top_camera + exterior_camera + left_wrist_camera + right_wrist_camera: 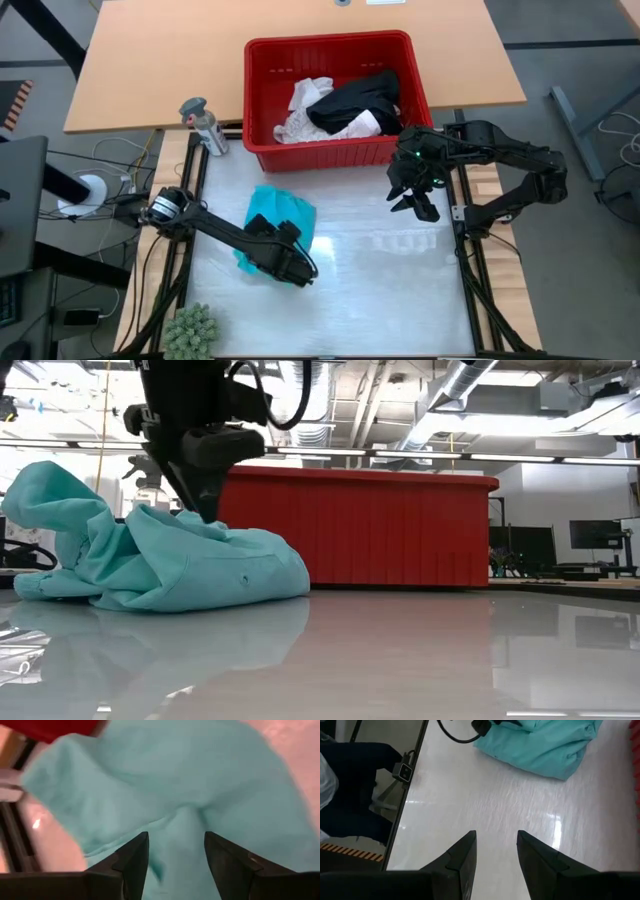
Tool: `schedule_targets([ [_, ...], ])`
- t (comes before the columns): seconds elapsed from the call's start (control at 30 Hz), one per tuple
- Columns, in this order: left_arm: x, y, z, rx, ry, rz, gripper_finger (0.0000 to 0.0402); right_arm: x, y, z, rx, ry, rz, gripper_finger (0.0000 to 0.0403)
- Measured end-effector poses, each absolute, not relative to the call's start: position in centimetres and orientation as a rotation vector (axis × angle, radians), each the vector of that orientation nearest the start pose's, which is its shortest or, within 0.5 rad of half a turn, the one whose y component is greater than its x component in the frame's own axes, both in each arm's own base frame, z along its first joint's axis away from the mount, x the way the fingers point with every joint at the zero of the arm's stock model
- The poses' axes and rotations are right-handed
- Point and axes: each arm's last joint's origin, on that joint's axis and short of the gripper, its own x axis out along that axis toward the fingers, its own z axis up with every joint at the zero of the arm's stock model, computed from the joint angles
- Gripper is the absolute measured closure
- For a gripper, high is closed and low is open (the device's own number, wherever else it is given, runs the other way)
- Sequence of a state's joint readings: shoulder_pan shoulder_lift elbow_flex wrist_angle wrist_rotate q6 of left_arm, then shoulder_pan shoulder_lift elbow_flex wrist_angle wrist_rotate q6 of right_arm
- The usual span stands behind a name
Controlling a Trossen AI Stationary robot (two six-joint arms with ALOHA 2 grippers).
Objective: Fold laundry
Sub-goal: Fold the light blue shorts
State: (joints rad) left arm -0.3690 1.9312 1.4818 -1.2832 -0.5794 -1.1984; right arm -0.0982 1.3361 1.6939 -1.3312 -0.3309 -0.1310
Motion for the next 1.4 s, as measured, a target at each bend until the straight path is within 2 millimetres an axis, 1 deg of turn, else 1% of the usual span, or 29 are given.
schedule_targets([
  [0.3,32.9,-11.0,20.6,-0.176,1.140,0.962,0.0219,22.0,-1.2,42.4,0.088,0.936,0.275,0.0237],
  [0.5,32.4,-10.6,18.9,-0.208,1.167,0.974,0.0219,22.0,-1.2,42.4,0.095,0.937,0.271,0.0237],
  [0.67,32.3,-10.4,18.7,-0.220,1.144,1.006,0.0219,22.1,-1.2,42.4,0.097,0.936,0.270,0.0237],
  [0.73,32.4,-10.5,18.7,-0.225,1.139,1.002,0.0225,22.1,-1.2,42.4,0.098,0.936,0.270,0.0237],
  [0.8,32.4,-10.5,18.7,-0.227,1.135,1.003,0.0240,22.1,-1.2,42.4,0.102,0.937,0.267,0.0237],
  [0.87,32.5,-10.4,18.7,-0.226,1.121,1.005,0.0264,22.1,-1.2,42.4,0.104,0.937,0.267,0.0237],
  [0.93,32.6,-10.4,18.8,-0.221,1.110,1.009,0.0297,22.1,-1.2,42.4,0.105,0.937,0.266,0.0237],
  [1.07,32.6,-10.2,18.7,-0.211,1.123,1.003,0.0380,22.1,-1.2,42.4,0.108,0.928,0.263,0.0237],
  [1.1,32.6,-10.2,18.8,-0.210,1.122,1.004,0.0390,22.1,-1.2,42.4,0.110,0.928,0.262,0.0237],
  [1.23,32.2,-10.4,18.8,-0.219,1.133,1.026,0.0400,22.2,-1.2,42.5,0.110,0.923,0.261,0.0237],
  [1.4,31.1,-12.0,19.4,-0.223,1.132,1.068,0.0401,22.3,-1.3,42.5,0.107,0.910,0.262,0.0237],
])
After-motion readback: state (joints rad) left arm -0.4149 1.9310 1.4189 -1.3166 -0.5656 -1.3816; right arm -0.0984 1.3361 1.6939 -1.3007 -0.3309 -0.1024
